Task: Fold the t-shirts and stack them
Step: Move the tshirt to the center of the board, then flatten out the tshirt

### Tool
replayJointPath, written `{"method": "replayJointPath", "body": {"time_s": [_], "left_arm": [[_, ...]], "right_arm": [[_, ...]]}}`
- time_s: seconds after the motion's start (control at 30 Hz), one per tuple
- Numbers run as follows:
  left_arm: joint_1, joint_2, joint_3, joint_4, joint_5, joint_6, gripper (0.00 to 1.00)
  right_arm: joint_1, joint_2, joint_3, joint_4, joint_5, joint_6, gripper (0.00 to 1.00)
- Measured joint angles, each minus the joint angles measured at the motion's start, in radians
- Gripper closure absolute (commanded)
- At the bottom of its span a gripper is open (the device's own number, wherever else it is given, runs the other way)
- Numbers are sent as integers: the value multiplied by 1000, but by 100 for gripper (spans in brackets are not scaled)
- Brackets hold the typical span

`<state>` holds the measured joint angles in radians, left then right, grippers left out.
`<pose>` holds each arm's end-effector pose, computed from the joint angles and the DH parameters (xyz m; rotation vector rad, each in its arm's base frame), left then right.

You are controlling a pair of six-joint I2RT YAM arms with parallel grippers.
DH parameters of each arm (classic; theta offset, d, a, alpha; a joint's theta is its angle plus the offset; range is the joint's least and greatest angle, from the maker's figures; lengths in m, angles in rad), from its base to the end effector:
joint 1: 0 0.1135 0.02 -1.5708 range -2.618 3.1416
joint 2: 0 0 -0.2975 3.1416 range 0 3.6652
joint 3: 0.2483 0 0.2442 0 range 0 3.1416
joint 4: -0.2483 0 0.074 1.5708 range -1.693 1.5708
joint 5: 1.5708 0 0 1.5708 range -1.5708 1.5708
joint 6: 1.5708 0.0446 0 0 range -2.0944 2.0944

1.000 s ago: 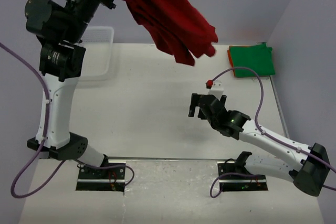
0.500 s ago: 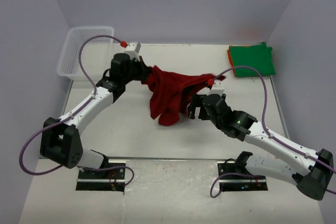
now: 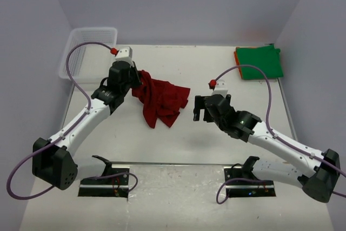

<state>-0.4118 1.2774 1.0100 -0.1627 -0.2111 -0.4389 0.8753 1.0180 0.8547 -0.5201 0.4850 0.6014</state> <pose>0.2649 -0.1055 0.3446 -0.1631 1.9999 -0.3367 0.1410 0.1365 0.3158 -0.0434 2.1782 0.2964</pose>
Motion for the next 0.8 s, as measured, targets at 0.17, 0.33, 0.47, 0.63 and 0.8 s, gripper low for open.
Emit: {"method": "replayJointPath", "body": {"time_s": [0.17,0.33,0.47,0.63,0.8], "left_arm": [[0,-29,-18,-6,-11,-7,91],[0,-24,-74,-10,-8,-6,89],[0,-9,-93,-11,-1,-6,88],[0,-5,-100,-5,12,-4,87],[0,-5,-108,0,22,-3,87]], "right_arm": [[-73,164,78,40,-71,-30,23],[-138,433,207,143,-243,-63,31],[-143,609,310,180,-385,-72,32],[-143,745,406,208,-488,-79,33],[-143,784,422,222,-538,-77,37]]}}
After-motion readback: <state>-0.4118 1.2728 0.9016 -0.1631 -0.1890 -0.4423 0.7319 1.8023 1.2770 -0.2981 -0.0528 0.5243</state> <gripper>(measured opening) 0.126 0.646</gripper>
